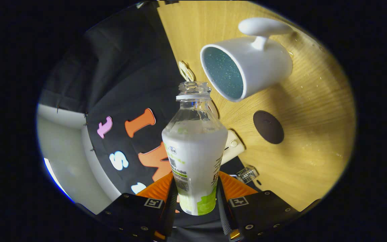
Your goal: Take the bottle from table, then pour the juice into the cup, finally place the bottle on the coaster
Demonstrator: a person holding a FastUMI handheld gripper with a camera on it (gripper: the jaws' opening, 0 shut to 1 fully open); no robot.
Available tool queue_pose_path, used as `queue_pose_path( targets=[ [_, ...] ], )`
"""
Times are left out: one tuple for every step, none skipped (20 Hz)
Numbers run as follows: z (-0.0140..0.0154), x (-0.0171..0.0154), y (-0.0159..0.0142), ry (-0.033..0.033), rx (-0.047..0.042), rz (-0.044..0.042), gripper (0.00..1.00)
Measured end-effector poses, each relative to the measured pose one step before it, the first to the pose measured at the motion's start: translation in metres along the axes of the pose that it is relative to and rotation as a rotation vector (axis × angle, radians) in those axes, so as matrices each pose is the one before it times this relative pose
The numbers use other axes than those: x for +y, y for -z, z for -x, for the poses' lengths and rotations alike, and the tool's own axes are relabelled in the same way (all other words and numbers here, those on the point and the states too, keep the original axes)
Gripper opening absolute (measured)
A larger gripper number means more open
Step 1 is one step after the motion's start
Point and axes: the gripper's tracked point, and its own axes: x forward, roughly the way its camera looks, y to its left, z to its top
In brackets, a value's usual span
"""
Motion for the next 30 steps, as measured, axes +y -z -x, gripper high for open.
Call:
queue_pose_path(
  targets=[
    [0.00116, -0.01228, -0.00019, 0.03158, -0.00062, 0.08623, 0.57],
    [0.0001, -0.00715, -0.0001, 0.02672, 0.00207, 0.08023, 0.57],
    [-0.00269, -0.00586, -0.00164, 0.02353, 0.0028, 0.08284, 0.57],
    [-0.00406, 0.00088, -0.00003, 0.01861, 0.00113, 0.0845, 0.57],
    [-0.00122, -0.00109, -0.00133, 0.01061, -0.00406, 0.08558, 0.57],
    [0.00003, 0.00569, 0.00043, 0.00057, 0.0006, 0.09453, 0.57],
    [-0.00219, 0.00325, 0.00186, -0.00406, -0.00159, 0.10364, 0.57],
    [-0.00107, 0.00575, 0.00584, -0.01046, 0.00112, 0.10592, 0.57],
    [-0.00166, 0.00417, 0.00178, -0.01093, -0.00526, 0.10448, 0.57],
    [0.00056, 0.00177, 0.00113, -0.00456, -0.00784, 0.10617, 0.57],
    [-0.00091, 0.00187, -0.00264, 0.00091, -0.01167, 0.10678, 0.57],
    [0.00013, 0.0021, -0.00011, 0.00136, -0.00861, 0.1006, 0.57],
    [-0.00011, 0.00434, -0.00199, 0.00182, -0.00319, 0.09689, 0.57],
    [0.00169, 0.0043, 0.00029, 0.00344, -0.00457, 0.09103, 0.57],
    [-0.00062, 0.00247, -0.00362, -0.00241, -0.00395, 0.0862, 0.57],
    [0.0004, 0.00528, -0.00443, 0.00507, -0.00787, 0.0788, 0.57],
    [-0.00043, 0.00188, -0.00513, 0.00491, -0.01341, 0.07632, 0.57],
    [-0.00074, 0.00122, -0.00393, 0.01172, -0.00975, 0.07287, 0.57],
    [-0.00081, 0.00015, -0.00503, 0.01379, -0.01279, 0.0723, 0.57],
    [-0.00232, 0.00079, -0.00627, 0.01041, -0.01166, 0.0612, 0.57],
    [-0.00148, 0.00114, -0.0052, 0.00168, -0.01677, 0.05309, 0.57],
    [-0.001, -0.00005, -0.00324, 0.00882, -0.01002, 0.04926, 0.57],
    [-0.00124, 0.00075, -0.00275, 0.00435, -0.00957, 0.04143, 0.57],
    [-0.00364, 0.00229, -0.0018, 0.01022, -0.00444, 0.0337, 0.57],
    [-0.00377, 0.0022, -0.00138, 0.0028, -0.00408, 0.03287, 0.57],
    [-0.00443, 0.00046, -0.00053, 0.01045, 0.00263, 0.03551, 0.57],
    [-0.00421, -0.00029, 0.0013, 0.00502, 0.00236, 0.03564, 0.57],
    [-0.00441, 0.00016, 0.00242, 0.00692, 0.01072, 0.02977, 0.57],
    [-0.00395, 0.00089, 0.00429, 0.00049, 0.01057, 0.02282, 0.57],
    [-0.00384, 0.00117, 0.00481, -0.00208, 0.01085, 0.01229, 0.58]
  ],
)
